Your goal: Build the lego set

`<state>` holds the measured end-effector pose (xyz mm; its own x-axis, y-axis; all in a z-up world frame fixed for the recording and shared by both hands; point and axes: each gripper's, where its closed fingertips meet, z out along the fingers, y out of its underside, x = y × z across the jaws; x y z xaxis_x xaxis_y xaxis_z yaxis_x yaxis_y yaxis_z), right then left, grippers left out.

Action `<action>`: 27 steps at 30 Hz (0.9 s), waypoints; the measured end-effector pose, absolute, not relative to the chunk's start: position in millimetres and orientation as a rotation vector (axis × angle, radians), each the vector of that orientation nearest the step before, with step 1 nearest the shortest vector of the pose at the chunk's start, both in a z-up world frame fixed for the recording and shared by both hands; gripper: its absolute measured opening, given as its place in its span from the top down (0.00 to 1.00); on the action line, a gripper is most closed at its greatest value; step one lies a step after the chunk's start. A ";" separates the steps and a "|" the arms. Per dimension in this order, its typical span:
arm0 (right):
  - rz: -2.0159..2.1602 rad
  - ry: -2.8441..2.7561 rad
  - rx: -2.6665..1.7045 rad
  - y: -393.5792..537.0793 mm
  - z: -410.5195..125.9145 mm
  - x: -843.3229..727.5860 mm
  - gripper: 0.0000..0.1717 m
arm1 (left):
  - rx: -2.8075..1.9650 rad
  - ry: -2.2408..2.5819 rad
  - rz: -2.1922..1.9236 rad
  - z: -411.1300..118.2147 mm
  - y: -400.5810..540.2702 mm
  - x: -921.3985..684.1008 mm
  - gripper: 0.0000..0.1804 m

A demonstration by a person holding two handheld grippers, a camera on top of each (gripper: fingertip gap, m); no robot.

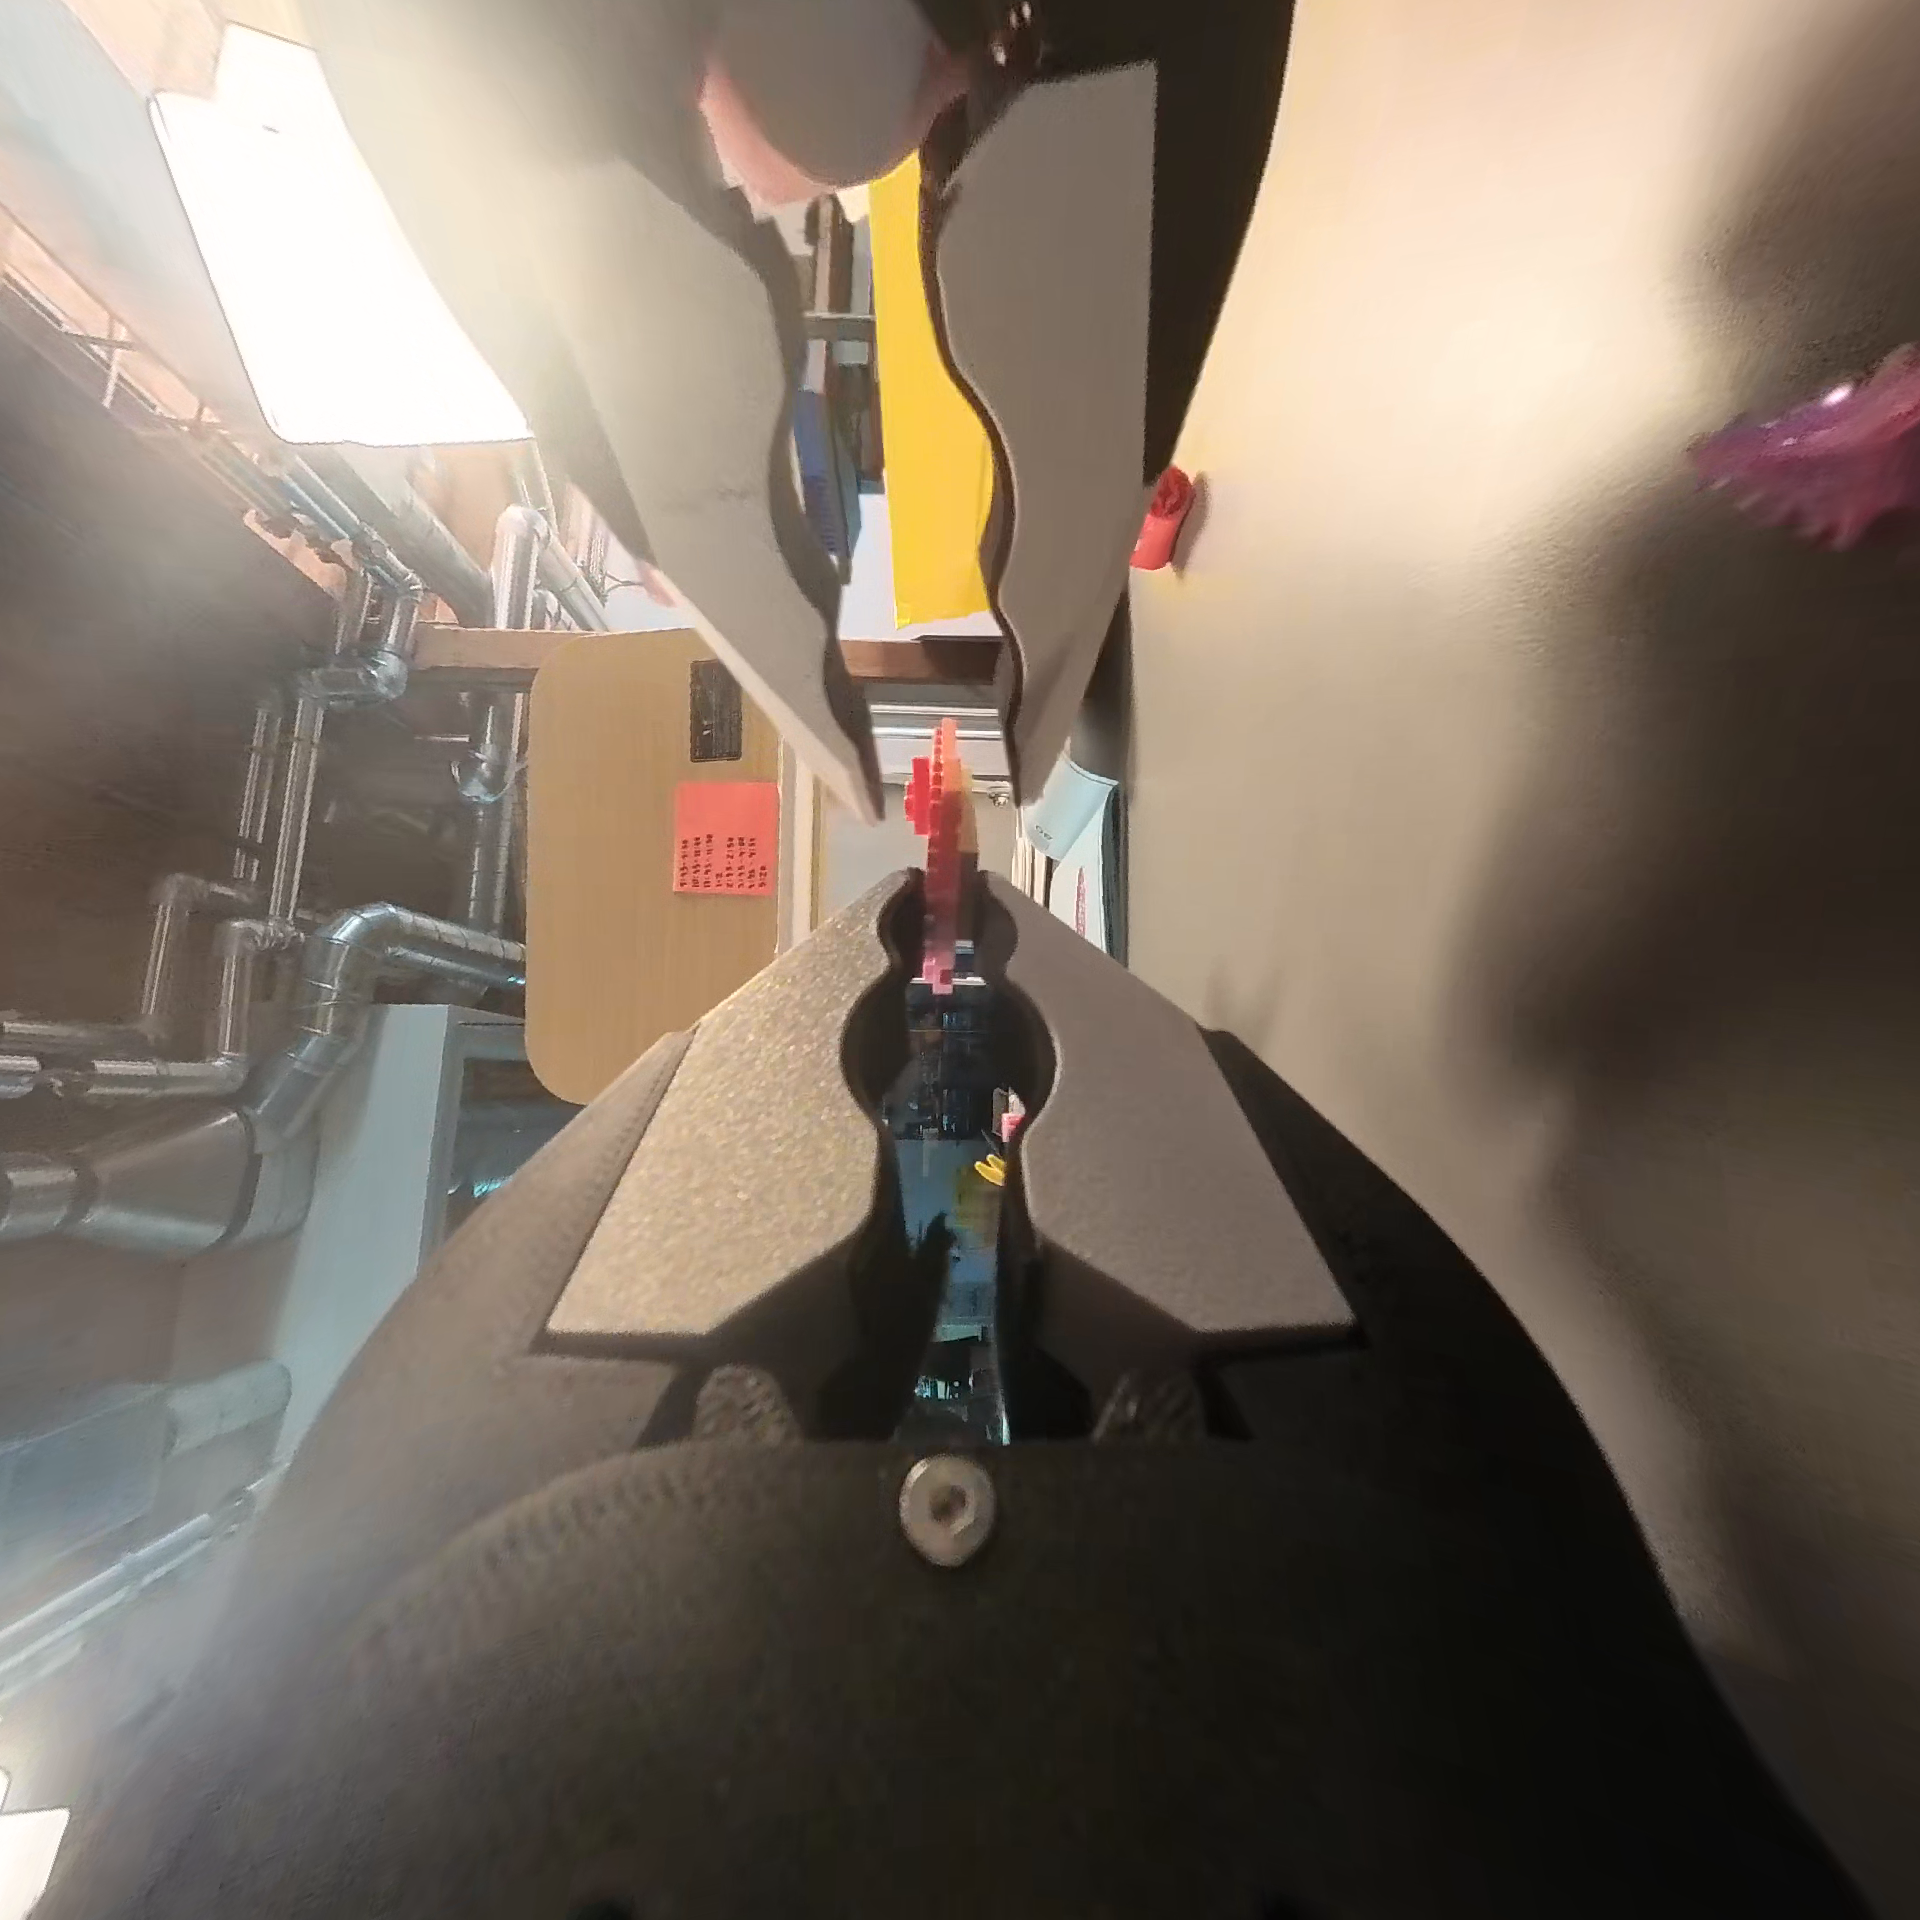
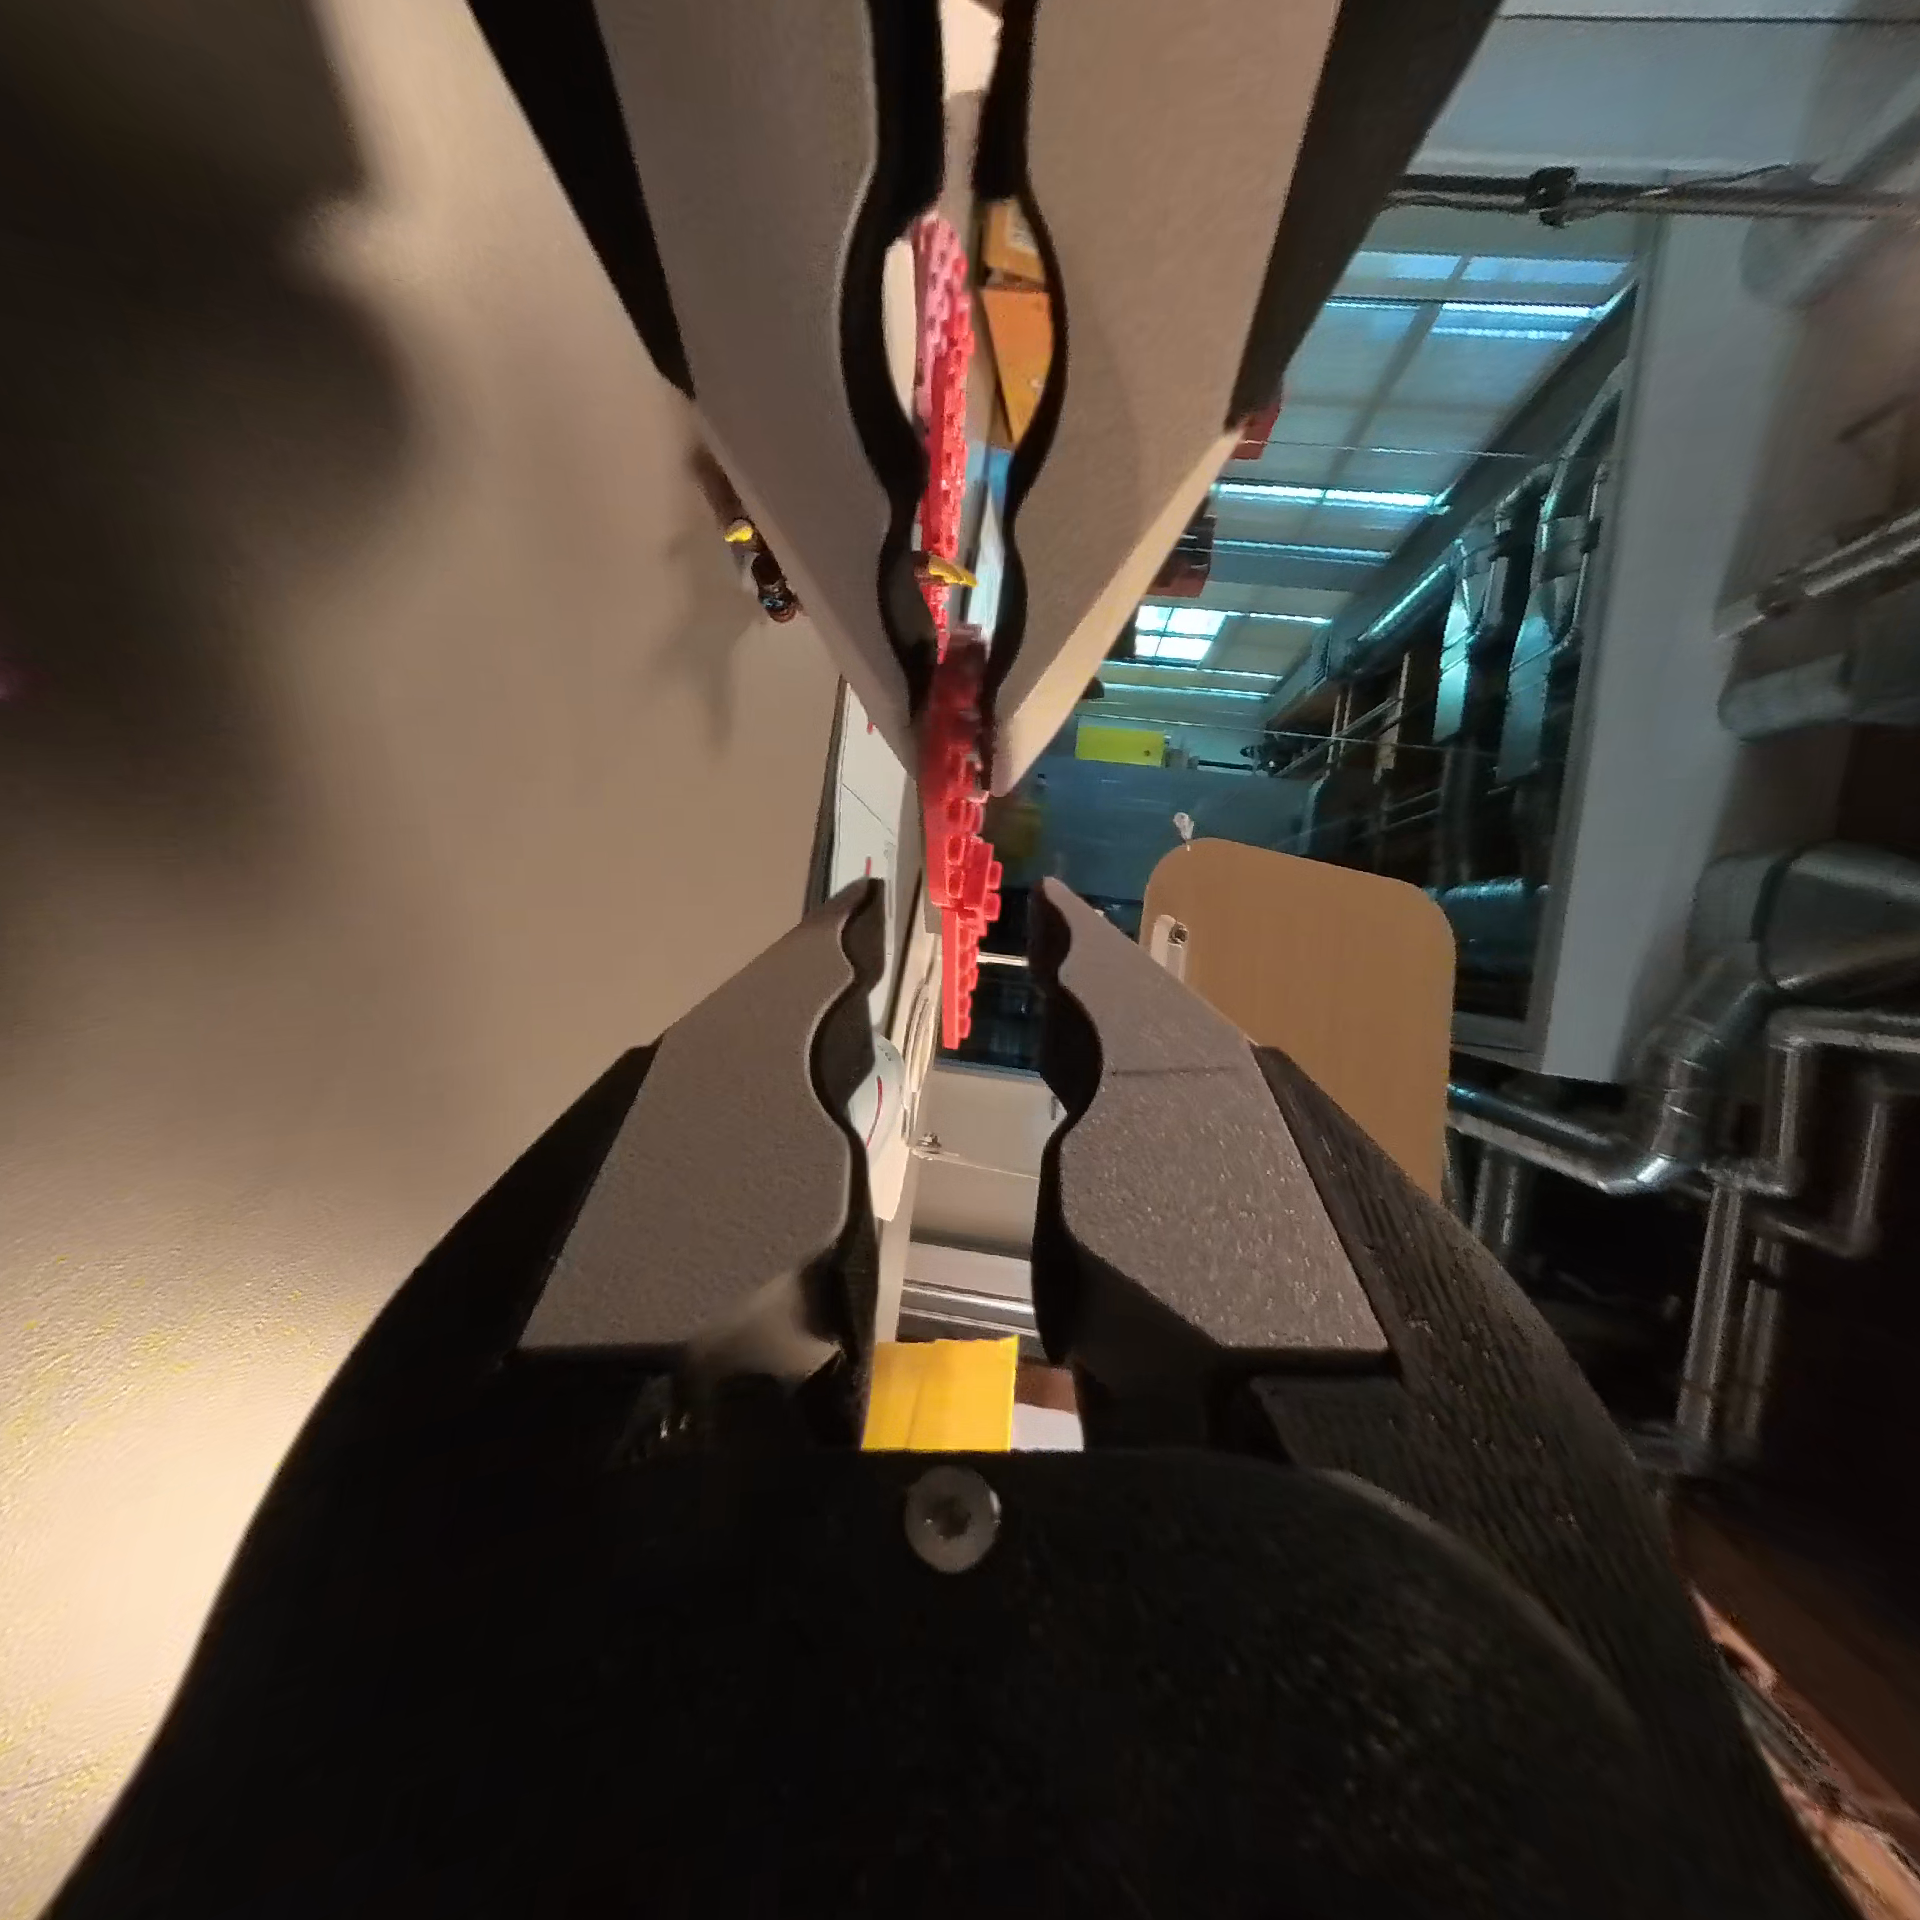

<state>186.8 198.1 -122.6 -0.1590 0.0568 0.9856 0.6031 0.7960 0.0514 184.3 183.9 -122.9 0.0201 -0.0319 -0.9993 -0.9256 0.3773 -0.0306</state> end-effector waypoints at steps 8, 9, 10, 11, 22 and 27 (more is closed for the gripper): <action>-0.565 -1.665 -0.485 200.5 -121.8 186.7 0.93 | -0.946 1.373 0.878 -123.1 183.0 185.1 0.96; -0.568 -1.662 -0.477 200.2 -121.3 186.7 0.93 | -0.946 1.371 0.874 -122.7 182.8 185.2 0.96; -0.572 -1.661 -0.468 199.9 -121.1 186.7 0.93 | -0.949 1.371 0.867 -122.7 182.6 185.3 0.96; -0.574 -1.662 -0.460 199.5 -121.2 187.0 0.93 | -0.951 1.372 0.861 -122.8 182.4 185.4 0.96; -0.615 -1.713 -0.370 194.8 -120.2 189.3 0.94 | -0.916 1.384 0.838 -121.4 178.5 188.2 0.96; -0.645 -1.752 -0.323 194.7 -121.8 189.8 0.94 | -0.931 1.392 0.821 -123.1 178.3 188.6 0.96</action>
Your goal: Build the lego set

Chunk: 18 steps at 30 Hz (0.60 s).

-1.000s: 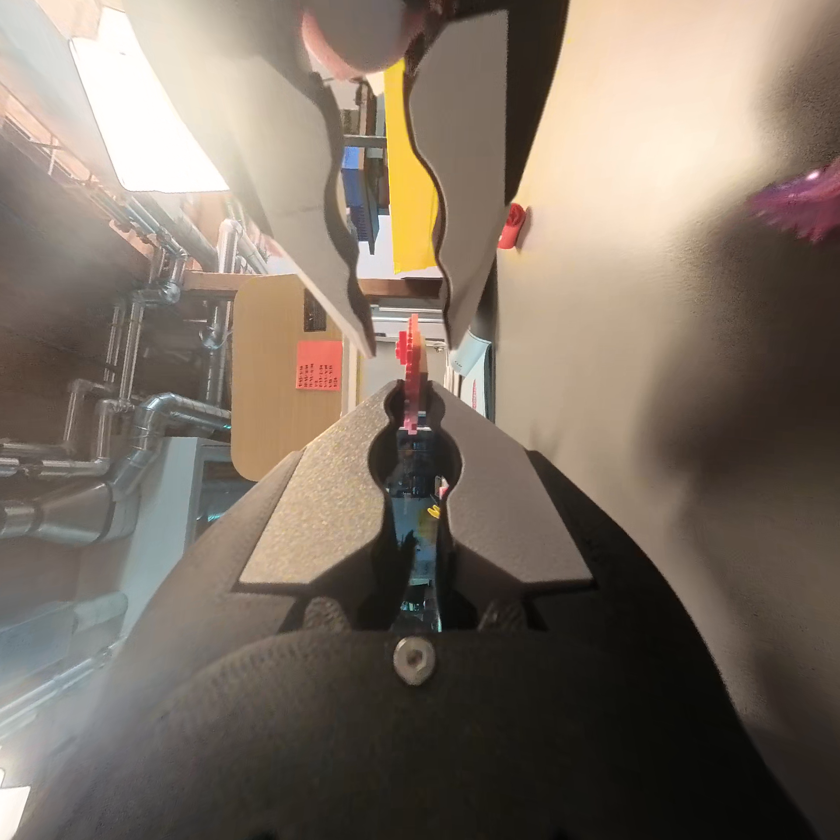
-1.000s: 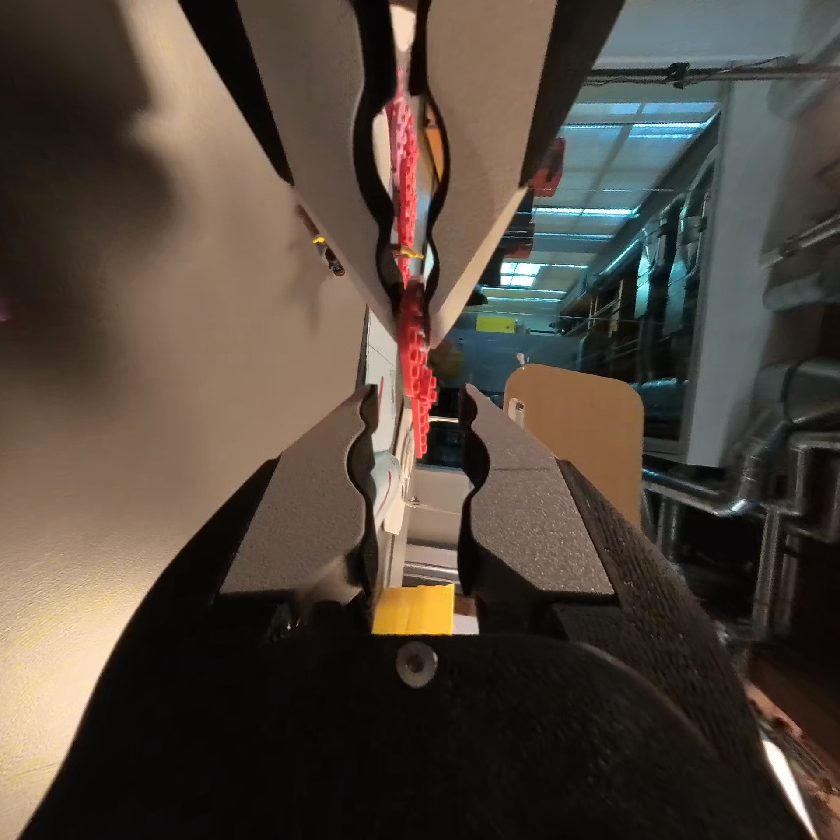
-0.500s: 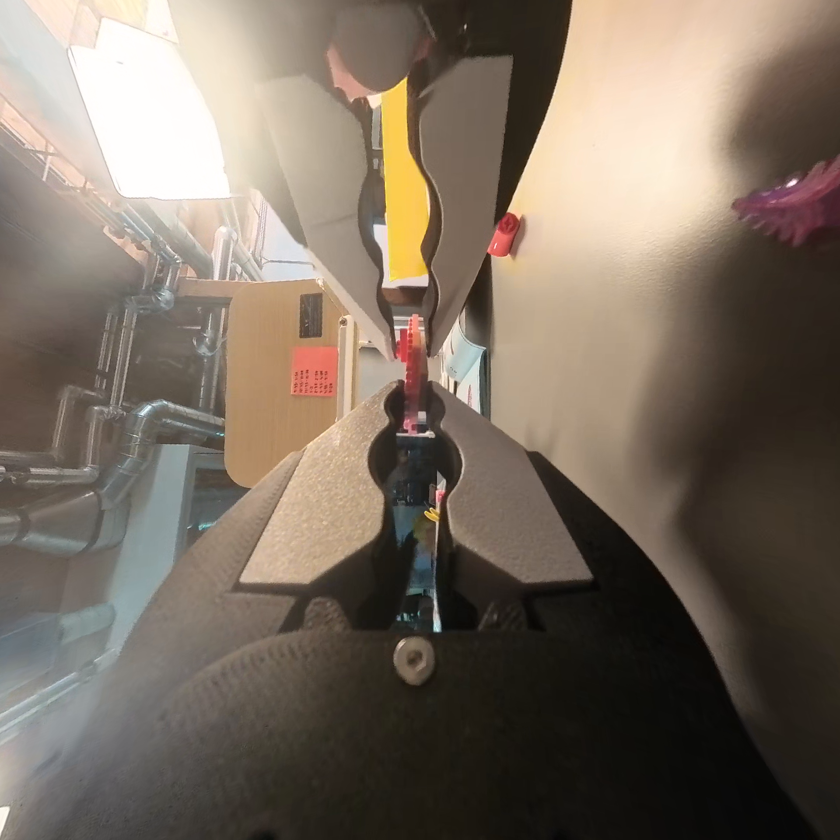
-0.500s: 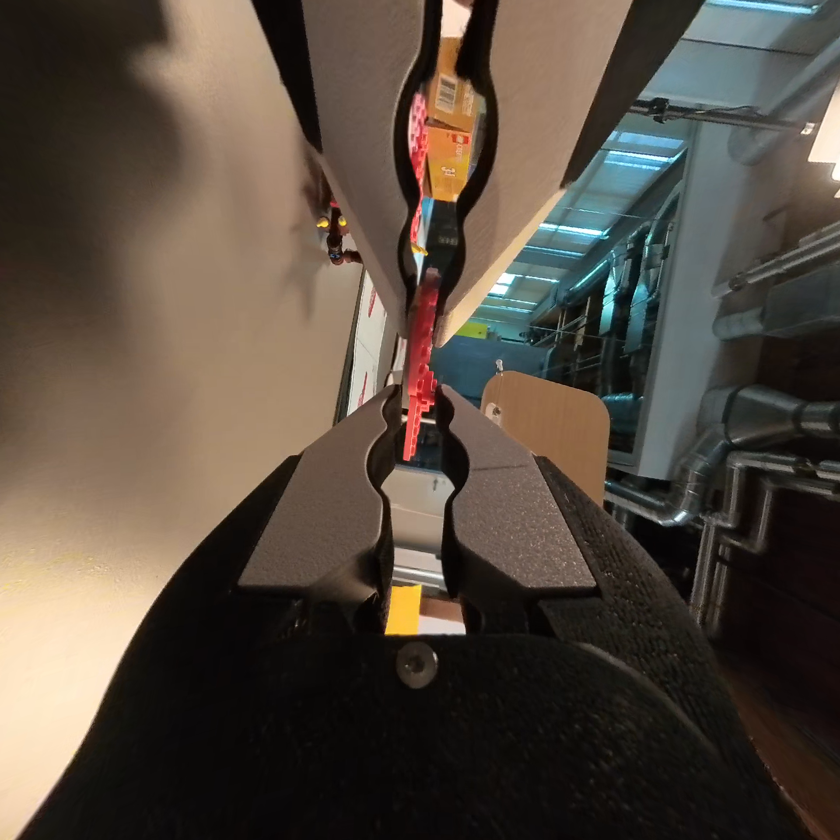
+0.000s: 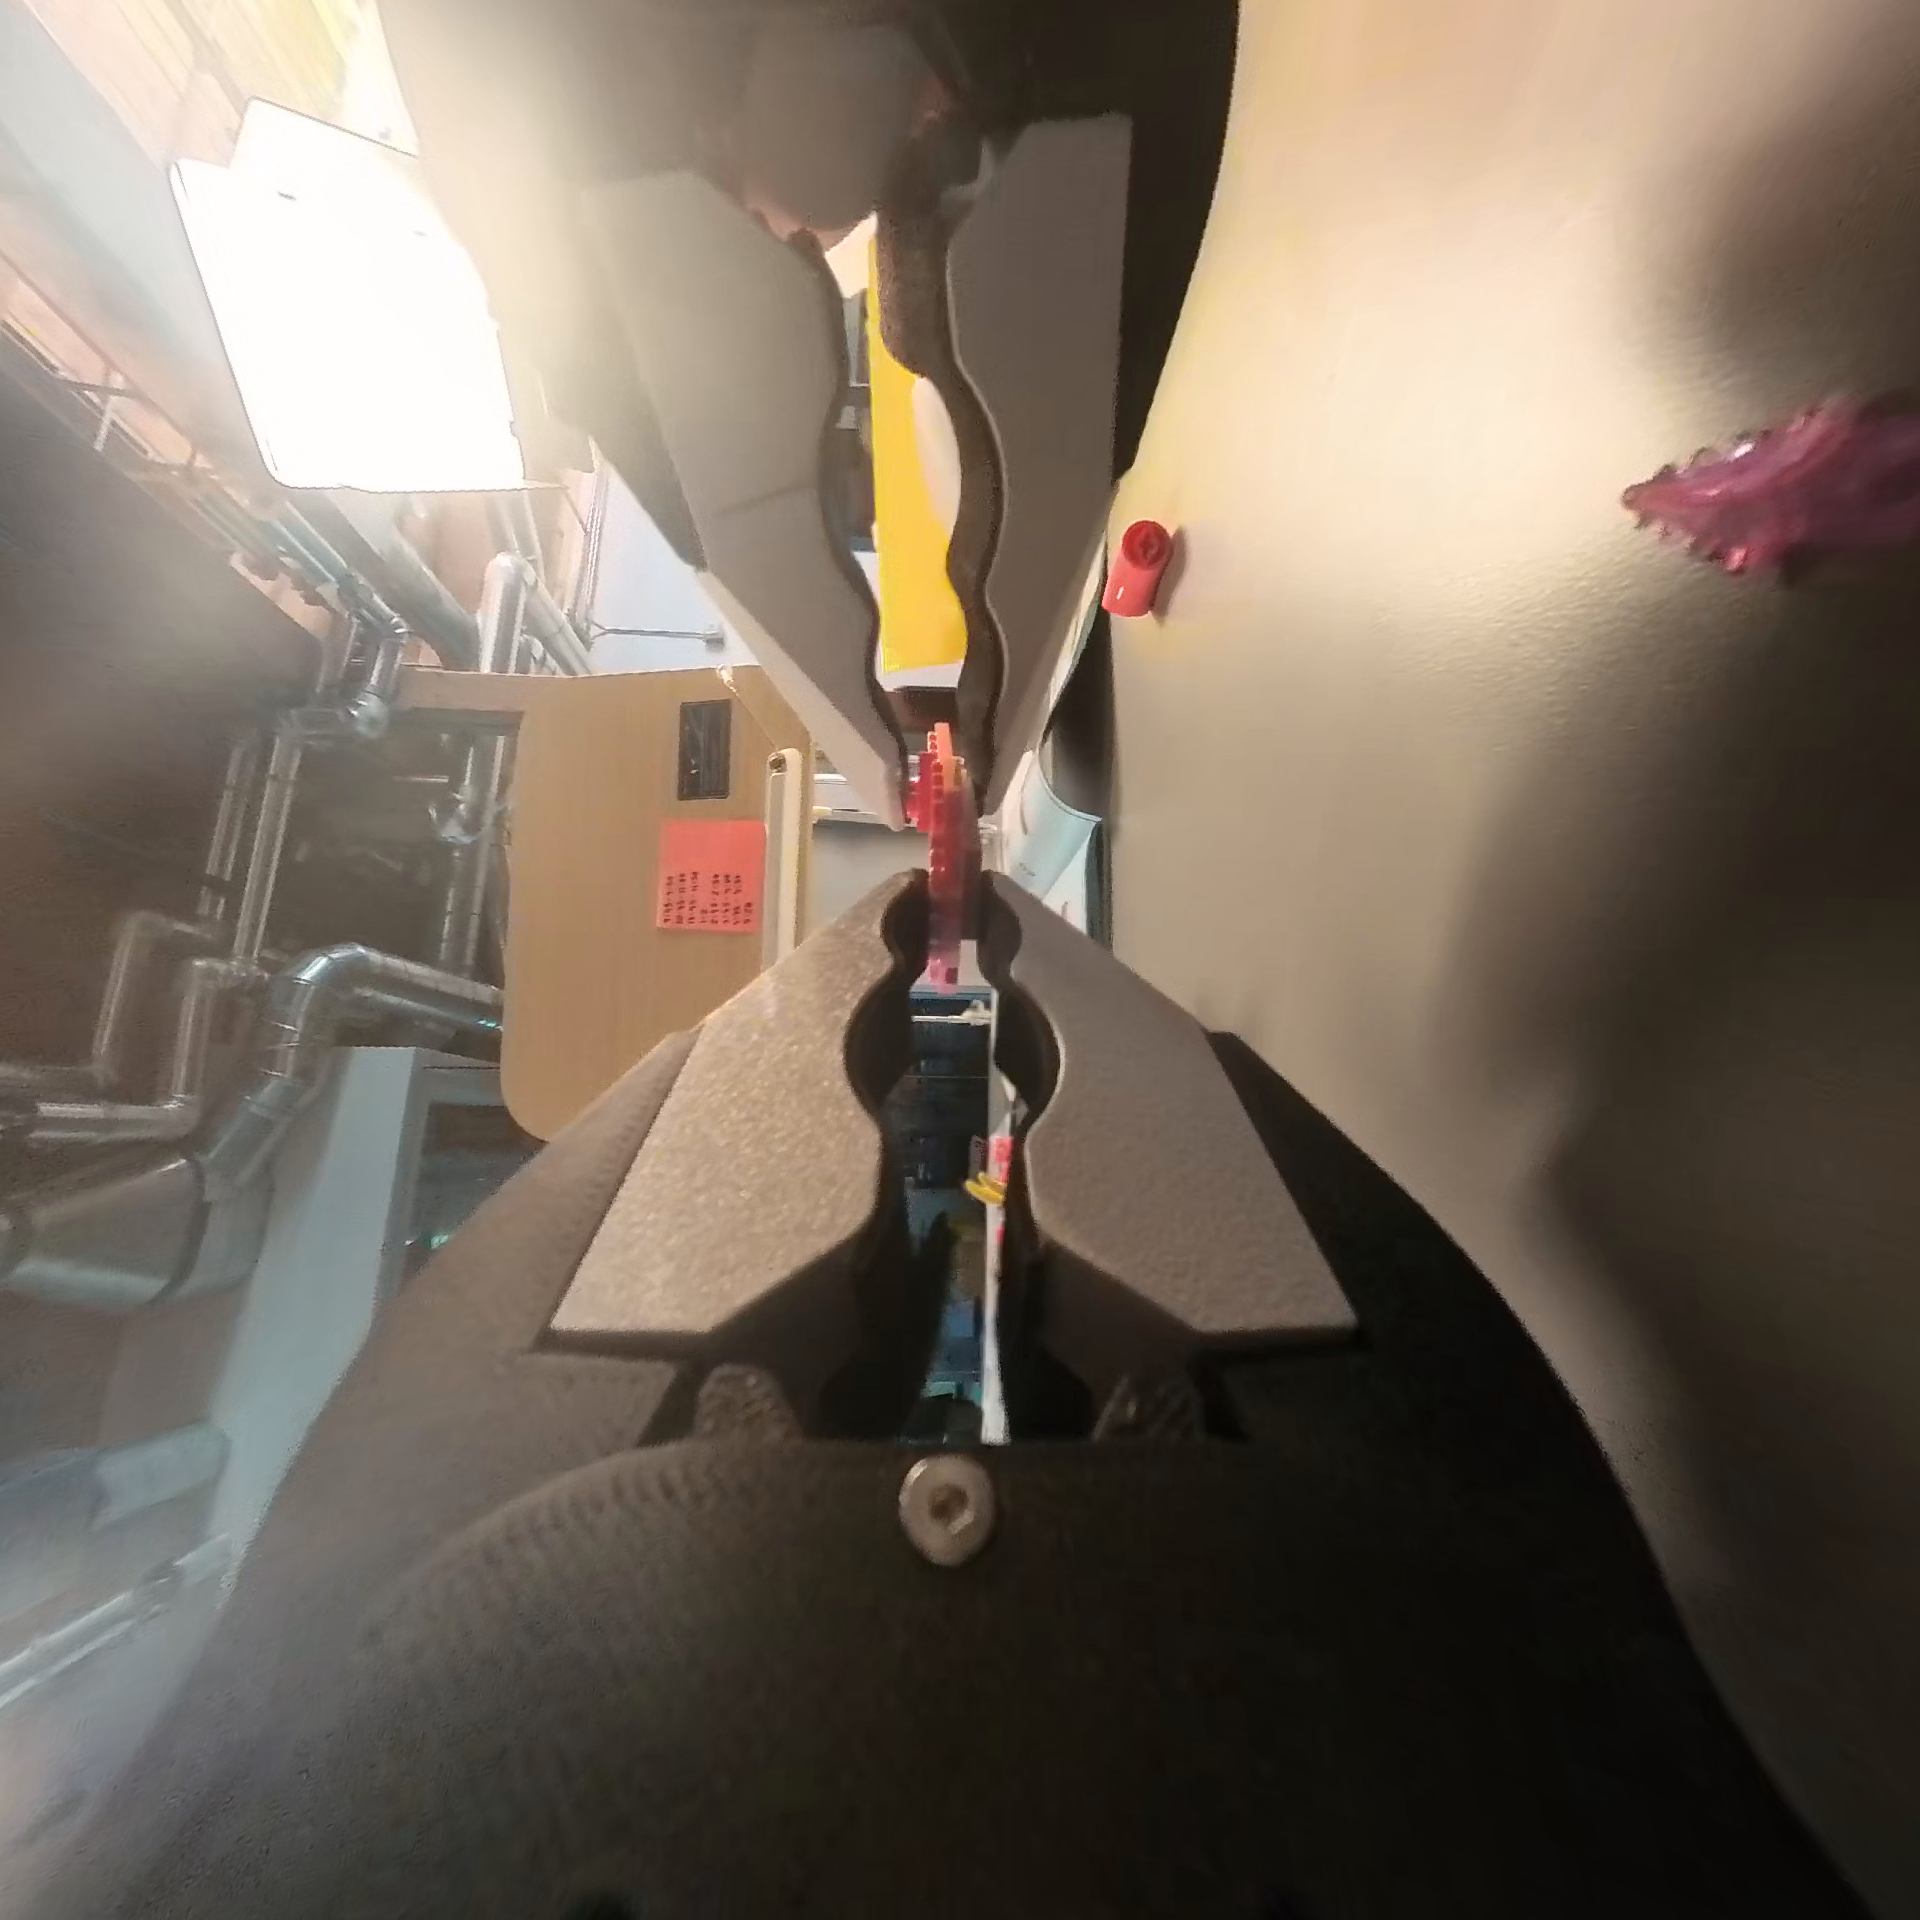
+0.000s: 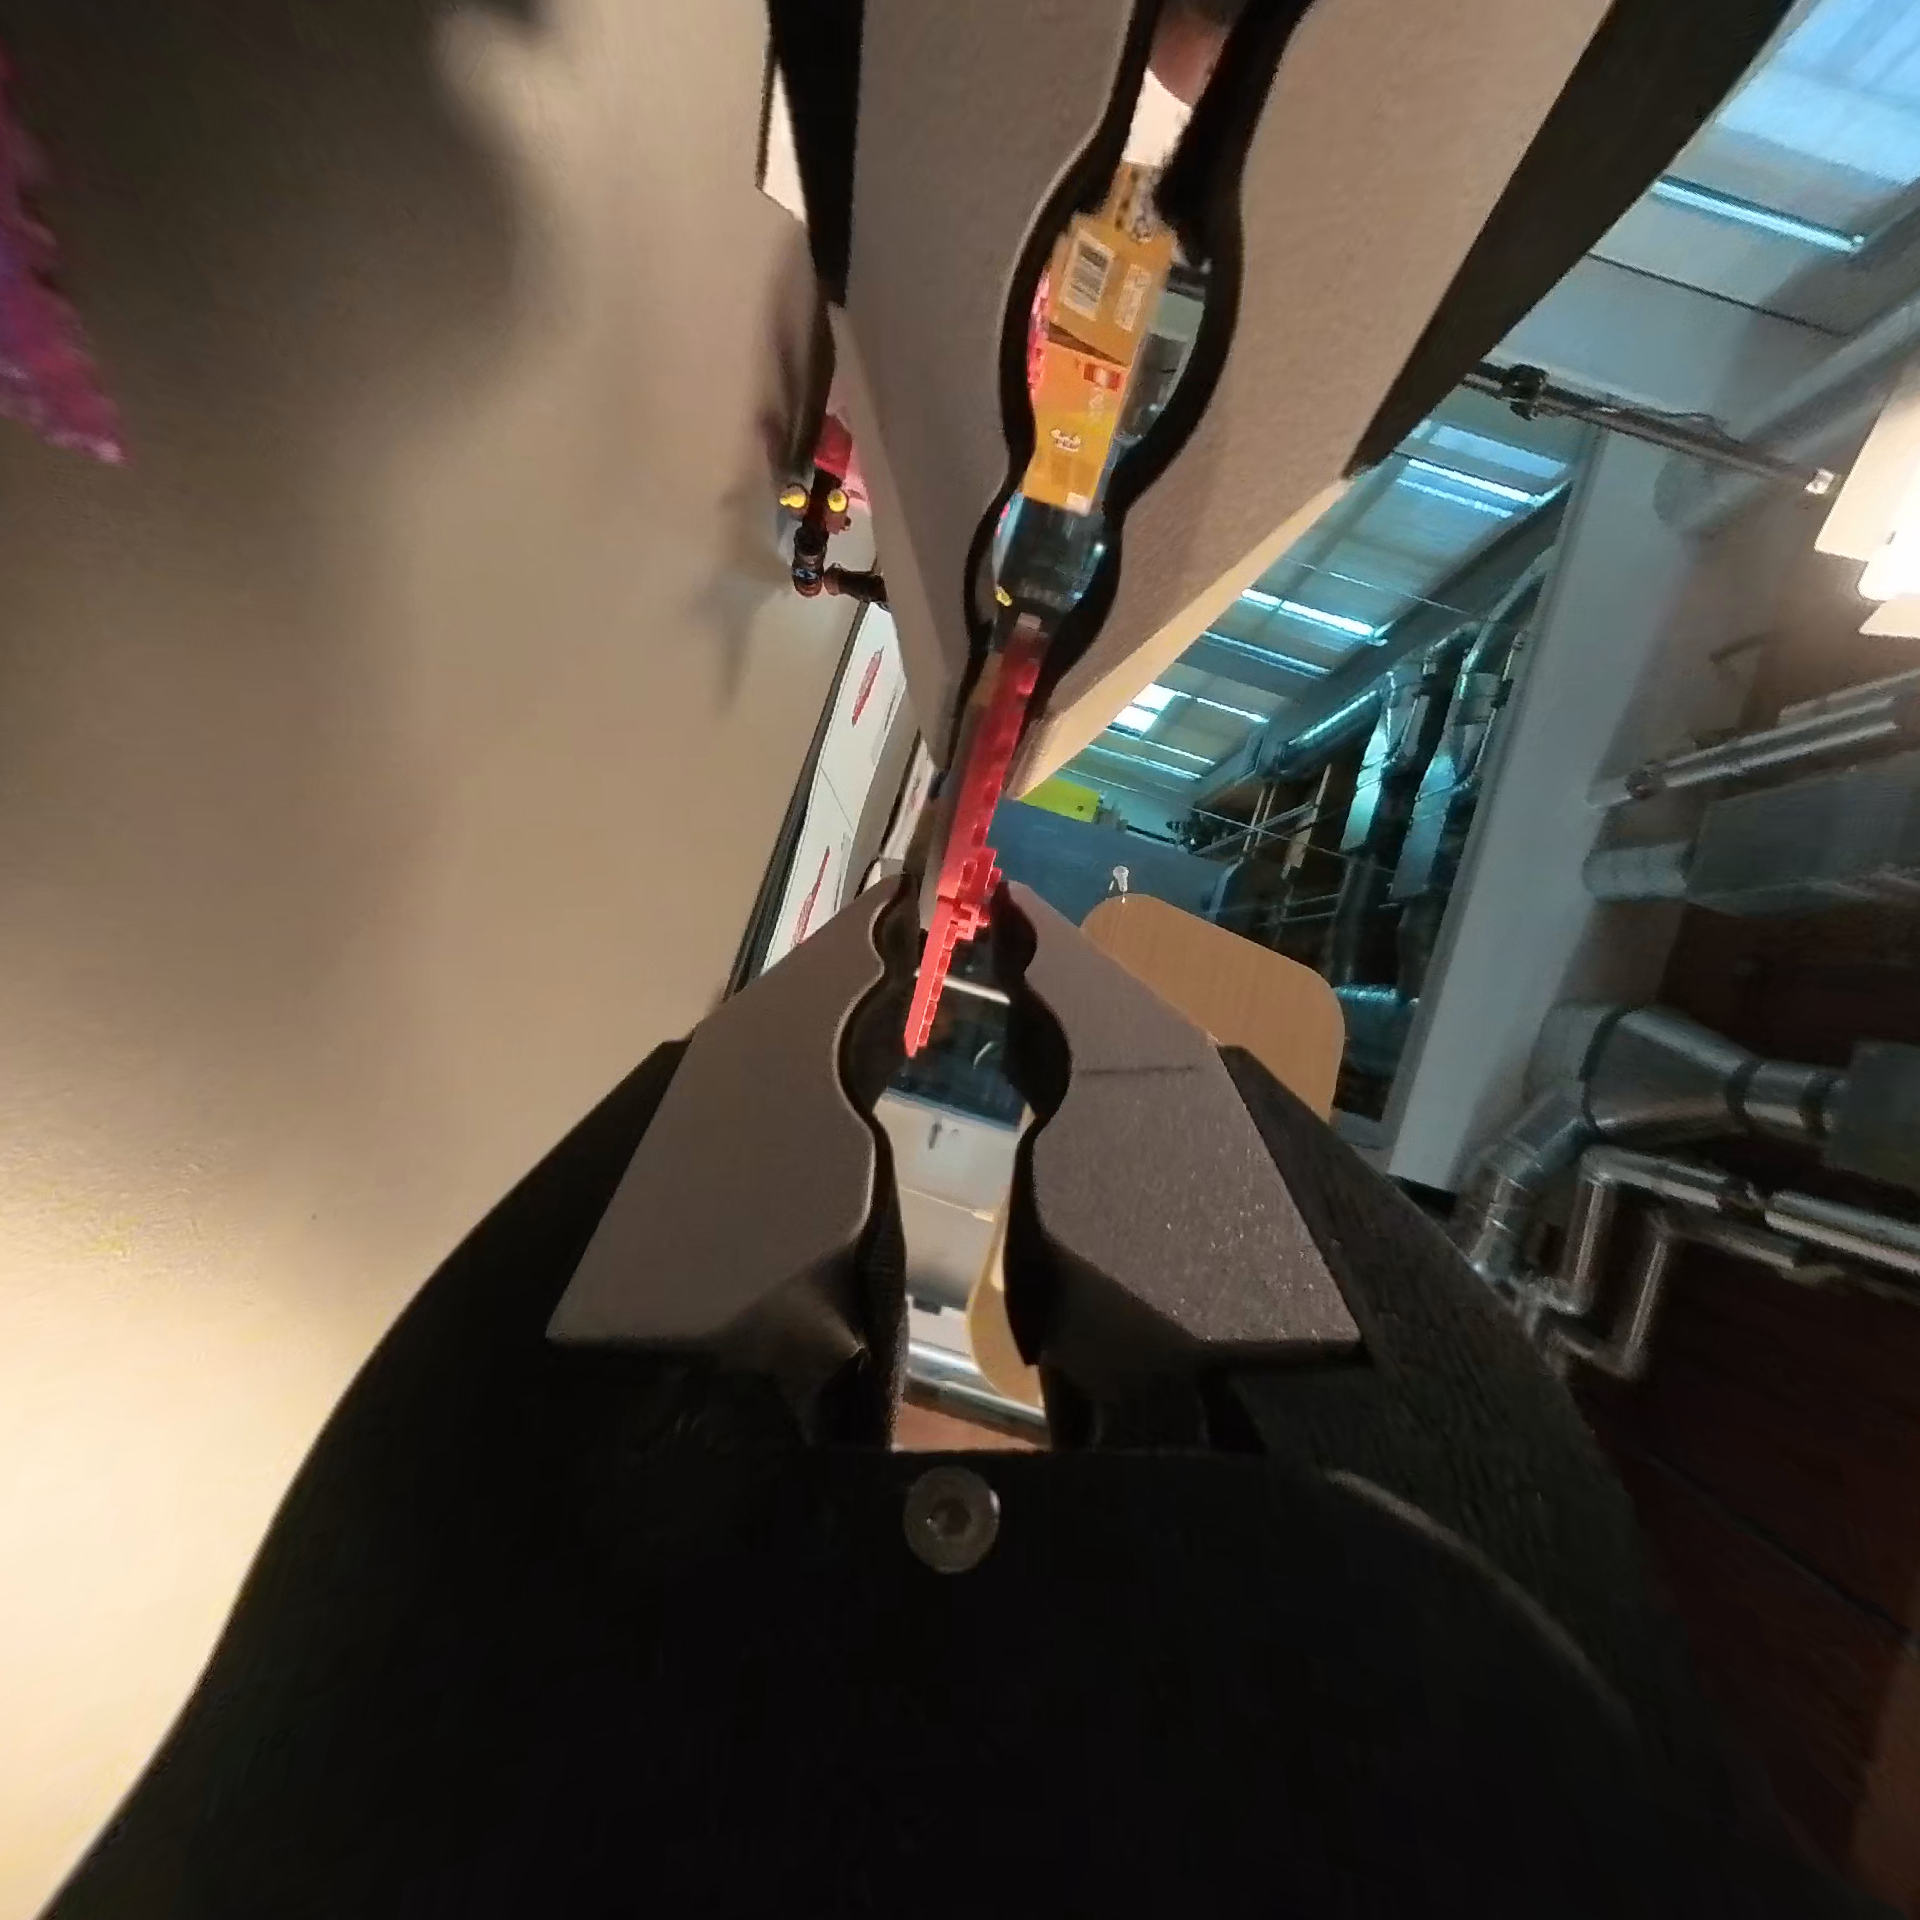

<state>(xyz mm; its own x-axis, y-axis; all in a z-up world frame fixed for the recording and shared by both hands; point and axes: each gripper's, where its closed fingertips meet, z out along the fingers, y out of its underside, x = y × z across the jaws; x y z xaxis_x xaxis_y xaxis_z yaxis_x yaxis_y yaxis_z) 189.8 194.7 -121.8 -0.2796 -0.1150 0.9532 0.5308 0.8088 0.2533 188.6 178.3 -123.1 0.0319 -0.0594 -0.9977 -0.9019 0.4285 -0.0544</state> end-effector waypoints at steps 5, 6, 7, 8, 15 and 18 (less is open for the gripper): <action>-0.602 -1.795 -0.280 191.7 -124.2 192.1 0.94 | -0.932 1.403 0.778 -124.7 176.2 191.1 0.96; -0.577 -1.813 -0.272 190.0 -125.6 193.2 0.93 | -0.932 1.408 0.764 -125.9 175.2 192.3 0.96; -0.551 -1.826 -0.269 188.7 -126.2 194.2 0.93 | -0.928 1.409 0.758 -126.0 174.3 193.5 0.96; -0.531 -1.836 -0.270 187.8 -126.4 195.2 0.93 | -0.925 1.411 0.751 -126.0 173.8 194.4 0.96; -0.544 -1.835 -0.304 190.1 -125.8 193.2 0.94 | -0.948 1.408 0.726 -126.2 175.3 192.1 0.96; -0.578 -1.849 -0.335 192.2 -128.7 192.4 0.94 | -0.967 1.418 0.723 -129.2 176.6 191.2 0.96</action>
